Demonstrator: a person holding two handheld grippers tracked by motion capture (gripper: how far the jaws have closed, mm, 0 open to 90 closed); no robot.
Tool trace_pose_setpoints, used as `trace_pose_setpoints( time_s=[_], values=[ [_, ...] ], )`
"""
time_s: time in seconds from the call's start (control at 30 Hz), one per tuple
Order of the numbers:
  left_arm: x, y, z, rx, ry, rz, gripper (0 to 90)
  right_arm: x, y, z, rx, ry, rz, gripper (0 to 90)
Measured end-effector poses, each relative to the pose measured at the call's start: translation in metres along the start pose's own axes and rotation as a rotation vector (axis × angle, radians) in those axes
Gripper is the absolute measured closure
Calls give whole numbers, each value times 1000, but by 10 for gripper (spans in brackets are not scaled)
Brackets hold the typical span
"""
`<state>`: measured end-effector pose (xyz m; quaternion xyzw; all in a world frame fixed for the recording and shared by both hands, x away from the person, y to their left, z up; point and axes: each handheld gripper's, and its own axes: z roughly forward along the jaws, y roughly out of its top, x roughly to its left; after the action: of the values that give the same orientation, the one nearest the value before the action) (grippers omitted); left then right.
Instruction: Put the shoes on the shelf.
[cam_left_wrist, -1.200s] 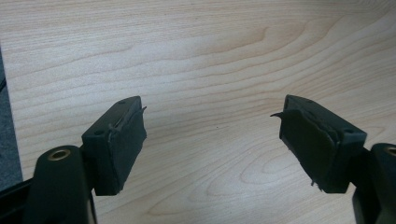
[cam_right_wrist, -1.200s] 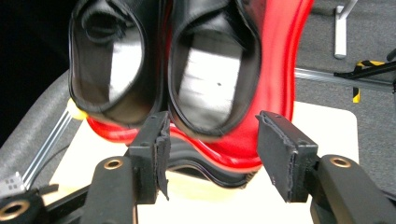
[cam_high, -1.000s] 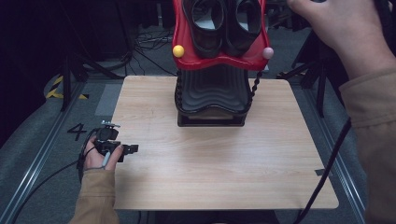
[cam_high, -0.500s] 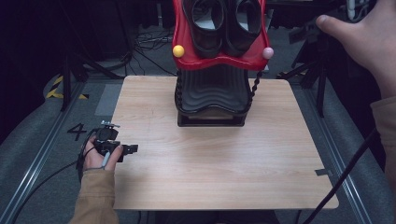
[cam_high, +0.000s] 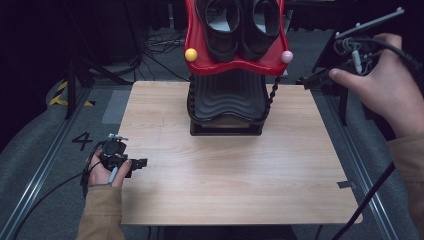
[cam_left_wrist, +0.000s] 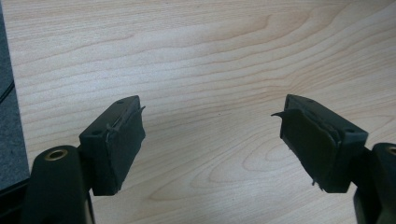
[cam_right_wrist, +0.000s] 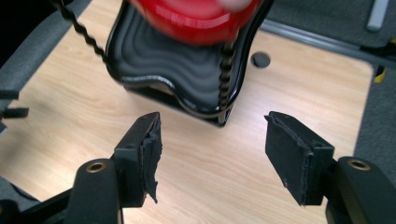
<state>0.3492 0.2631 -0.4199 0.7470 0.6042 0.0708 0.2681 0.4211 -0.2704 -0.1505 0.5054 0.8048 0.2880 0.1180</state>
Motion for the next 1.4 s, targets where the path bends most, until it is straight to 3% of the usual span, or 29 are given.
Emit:
trace_pose_setpoints(
  time_s=[0.33,0.6,0.77,1.0,1.2,1.4],
  values=[
    [0,-8,-7,-7,17,-1,220,1,-41,47,29,91,-79,363],
    [-1,-13,-10,-3,16,-2,216,7,-72,89,78,133,-149,358],
    [-2,-13,-8,4,21,9,216,5,-93,115,110,180,-149,358],
    [-3,-13,-8,7,17,9,216,-2,-117,140,105,174,-177,362],
    [-5,-14,-6,16,29,11,234,-15,-140,161,105,222,-143,368],
    [-4,-14,-5,17,33,18,235,-24,-157,179,113,222,-180,367]
  ],
)
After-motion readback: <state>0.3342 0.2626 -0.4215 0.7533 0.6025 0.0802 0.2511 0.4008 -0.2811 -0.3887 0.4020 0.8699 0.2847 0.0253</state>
